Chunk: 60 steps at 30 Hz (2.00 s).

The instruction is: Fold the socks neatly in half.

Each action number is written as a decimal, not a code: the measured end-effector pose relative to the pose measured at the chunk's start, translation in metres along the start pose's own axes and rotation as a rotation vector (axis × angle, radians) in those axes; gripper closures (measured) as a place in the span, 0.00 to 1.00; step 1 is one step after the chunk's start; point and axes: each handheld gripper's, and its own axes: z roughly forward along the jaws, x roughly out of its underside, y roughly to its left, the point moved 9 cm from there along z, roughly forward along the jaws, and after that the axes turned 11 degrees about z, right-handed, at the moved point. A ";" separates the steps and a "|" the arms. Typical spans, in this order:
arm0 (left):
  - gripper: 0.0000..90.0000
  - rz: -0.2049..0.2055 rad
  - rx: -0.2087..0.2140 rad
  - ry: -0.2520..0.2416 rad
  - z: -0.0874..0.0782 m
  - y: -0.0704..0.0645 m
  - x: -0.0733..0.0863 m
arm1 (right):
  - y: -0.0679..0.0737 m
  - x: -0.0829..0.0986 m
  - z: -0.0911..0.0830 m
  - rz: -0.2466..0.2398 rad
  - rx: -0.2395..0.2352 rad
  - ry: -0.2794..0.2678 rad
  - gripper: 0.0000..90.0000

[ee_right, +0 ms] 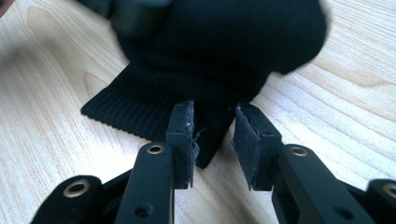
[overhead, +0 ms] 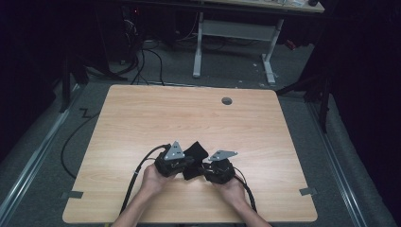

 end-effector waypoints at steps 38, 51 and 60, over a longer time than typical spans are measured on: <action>0.87 -0.022 0.030 0.001 0.014 -0.003 0.018 | -0.005 -0.002 -0.017 -0.019 0.043 -0.043 0.62; 0.81 -0.068 0.030 -0.013 0.006 -0.006 0.017 | -0.008 -0.008 -0.034 -0.066 0.051 -0.121 0.95; 0.67 -0.120 0.026 -0.048 -0.005 -0.006 0.010 | -0.011 -0.016 -0.039 -0.052 0.041 -0.139 0.95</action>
